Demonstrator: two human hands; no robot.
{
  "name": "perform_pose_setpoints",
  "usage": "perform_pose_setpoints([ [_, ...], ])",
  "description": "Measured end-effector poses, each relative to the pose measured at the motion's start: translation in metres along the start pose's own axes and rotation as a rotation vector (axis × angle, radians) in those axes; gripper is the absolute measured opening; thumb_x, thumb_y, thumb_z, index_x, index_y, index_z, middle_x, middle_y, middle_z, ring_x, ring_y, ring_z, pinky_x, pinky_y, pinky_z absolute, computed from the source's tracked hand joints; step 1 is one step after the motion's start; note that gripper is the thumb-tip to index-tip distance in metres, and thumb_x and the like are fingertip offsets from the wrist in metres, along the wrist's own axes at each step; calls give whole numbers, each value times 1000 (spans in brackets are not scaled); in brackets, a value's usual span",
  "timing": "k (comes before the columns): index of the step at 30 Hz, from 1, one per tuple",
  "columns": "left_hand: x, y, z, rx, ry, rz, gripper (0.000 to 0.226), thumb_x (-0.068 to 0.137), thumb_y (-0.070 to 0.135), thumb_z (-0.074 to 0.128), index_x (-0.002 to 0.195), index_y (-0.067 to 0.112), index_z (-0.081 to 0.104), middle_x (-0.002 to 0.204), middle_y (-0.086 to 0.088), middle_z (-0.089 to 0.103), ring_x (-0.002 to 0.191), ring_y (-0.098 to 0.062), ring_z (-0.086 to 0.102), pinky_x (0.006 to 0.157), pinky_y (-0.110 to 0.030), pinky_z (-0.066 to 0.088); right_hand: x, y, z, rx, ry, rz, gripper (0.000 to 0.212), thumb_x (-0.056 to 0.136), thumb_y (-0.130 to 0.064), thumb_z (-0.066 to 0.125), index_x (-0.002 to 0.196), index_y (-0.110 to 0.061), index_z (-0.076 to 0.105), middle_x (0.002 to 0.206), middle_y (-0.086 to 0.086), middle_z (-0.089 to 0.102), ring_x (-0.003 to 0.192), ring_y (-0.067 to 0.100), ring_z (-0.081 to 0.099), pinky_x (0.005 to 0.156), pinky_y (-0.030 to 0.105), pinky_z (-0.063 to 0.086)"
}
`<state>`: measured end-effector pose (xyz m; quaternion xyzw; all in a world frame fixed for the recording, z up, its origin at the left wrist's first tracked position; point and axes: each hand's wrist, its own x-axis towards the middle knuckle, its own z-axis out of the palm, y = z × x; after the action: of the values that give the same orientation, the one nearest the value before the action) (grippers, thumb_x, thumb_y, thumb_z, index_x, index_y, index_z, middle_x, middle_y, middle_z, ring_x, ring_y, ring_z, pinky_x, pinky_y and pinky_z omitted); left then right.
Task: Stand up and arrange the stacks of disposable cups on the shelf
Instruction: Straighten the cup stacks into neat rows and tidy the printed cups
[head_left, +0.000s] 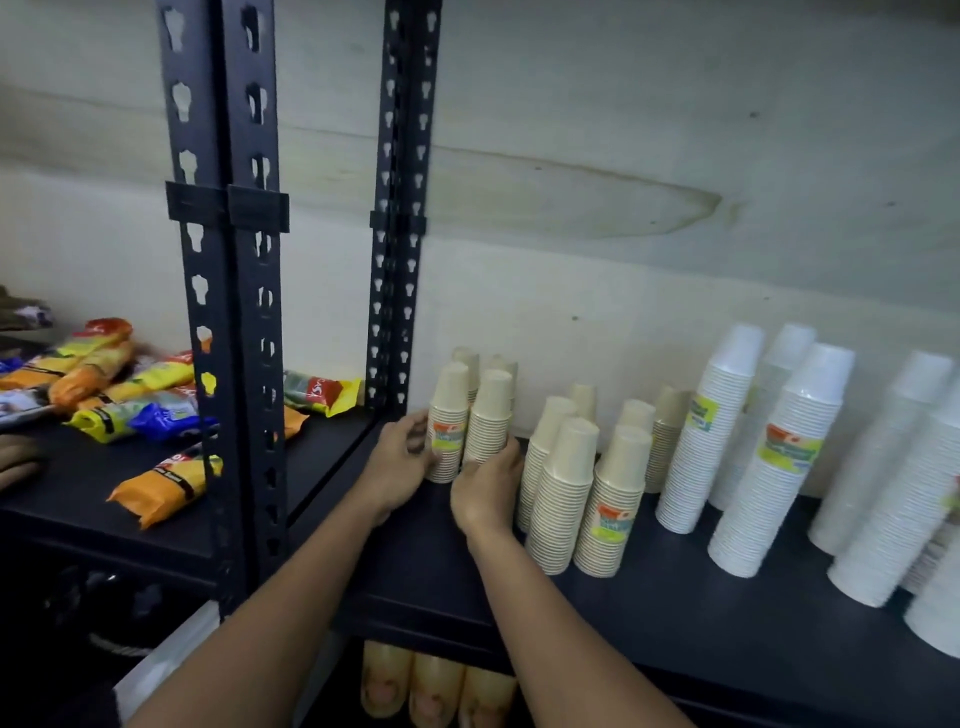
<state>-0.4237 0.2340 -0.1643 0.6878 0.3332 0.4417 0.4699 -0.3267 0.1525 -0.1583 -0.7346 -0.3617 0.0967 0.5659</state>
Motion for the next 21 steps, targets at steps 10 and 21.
perform_pose_setpoints([
  [10,-3,-4,-1,78,10,-14,78,81,10,83,147,28,45,130,-2,57,116,-11,63,103,-38,55,0,1,-4,27,-29,45,87,90,-10,65,160,-11,13,163,15,23,149,32,29,120,43,32],
  [21,-4,0,8,124,52,36,54,90,4,73,135,22,48,126,1,62,116,-11,62,94,-24,52,-2,-8,-3,48,-46,103,87,88,-12,73,155,-13,17,156,16,21,134,34,44,108,41,45],
])
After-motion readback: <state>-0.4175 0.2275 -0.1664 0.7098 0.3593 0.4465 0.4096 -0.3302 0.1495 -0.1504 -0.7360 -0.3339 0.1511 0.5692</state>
